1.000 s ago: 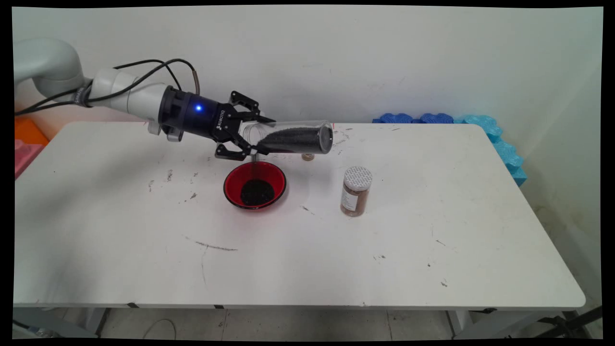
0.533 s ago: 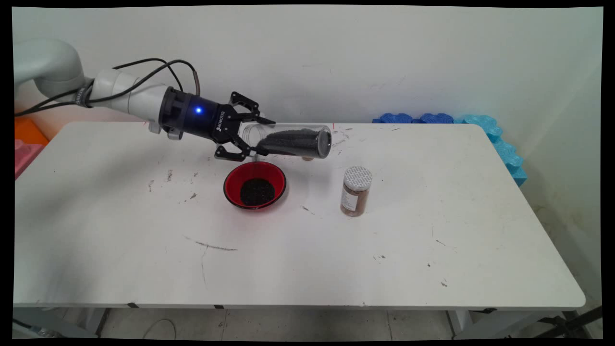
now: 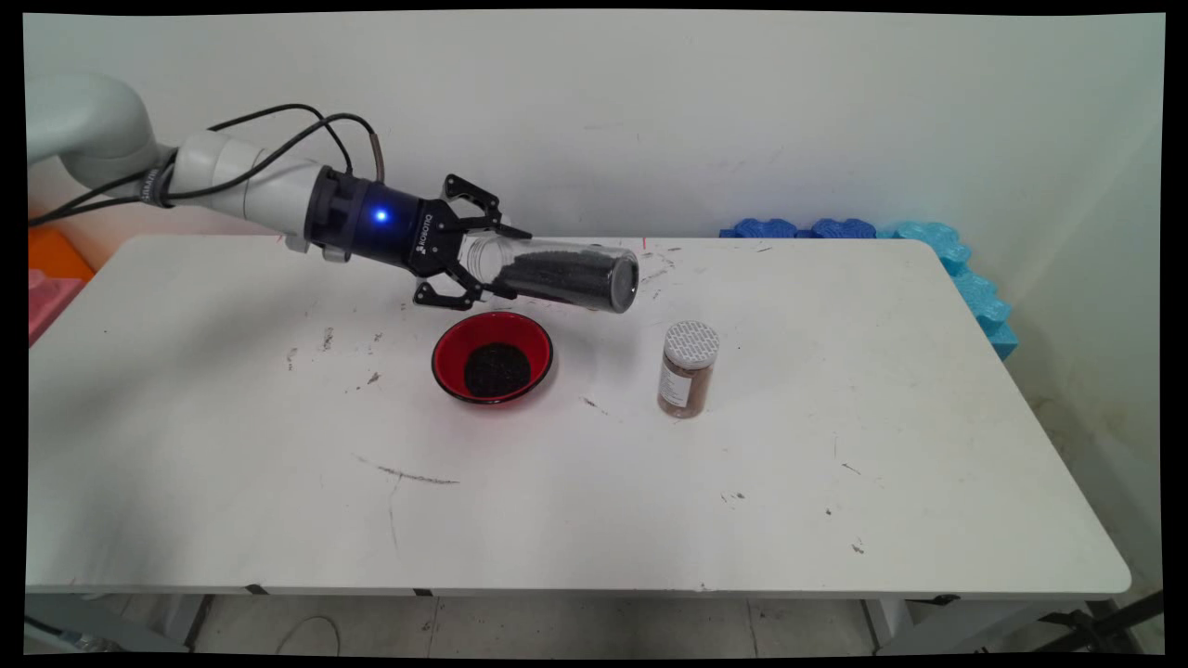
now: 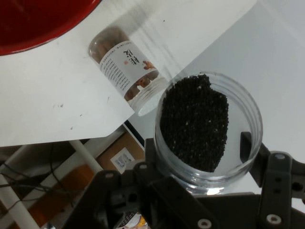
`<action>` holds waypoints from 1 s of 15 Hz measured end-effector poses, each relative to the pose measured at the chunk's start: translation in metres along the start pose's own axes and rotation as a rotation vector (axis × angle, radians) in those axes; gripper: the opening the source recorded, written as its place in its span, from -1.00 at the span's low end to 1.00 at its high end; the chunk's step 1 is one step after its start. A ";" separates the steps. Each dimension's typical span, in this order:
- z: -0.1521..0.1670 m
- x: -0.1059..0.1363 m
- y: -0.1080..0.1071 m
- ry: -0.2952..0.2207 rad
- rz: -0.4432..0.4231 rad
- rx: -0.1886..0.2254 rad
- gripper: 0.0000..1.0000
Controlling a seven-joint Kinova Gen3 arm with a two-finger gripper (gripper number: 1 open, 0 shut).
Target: Pour the black seasoning powder in the red bowl
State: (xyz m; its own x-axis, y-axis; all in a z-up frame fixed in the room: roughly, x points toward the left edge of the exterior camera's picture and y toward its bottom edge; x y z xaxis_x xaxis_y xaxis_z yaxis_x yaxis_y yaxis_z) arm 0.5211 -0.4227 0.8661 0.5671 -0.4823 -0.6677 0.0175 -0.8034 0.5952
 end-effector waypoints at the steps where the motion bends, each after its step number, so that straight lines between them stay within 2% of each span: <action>1: -0.001 -0.001 -0.001 0.002 0.013 -0.001 -1.00; 15: -0.015 -0.023 -0.013 0.034 0.255 0.004 -1.00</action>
State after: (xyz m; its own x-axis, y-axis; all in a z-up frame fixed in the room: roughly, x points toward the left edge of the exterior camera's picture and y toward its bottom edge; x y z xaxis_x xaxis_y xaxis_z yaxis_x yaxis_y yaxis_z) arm 0.5205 -0.3960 0.8805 0.5801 -0.6576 -0.4807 -0.1329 -0.6586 0.7407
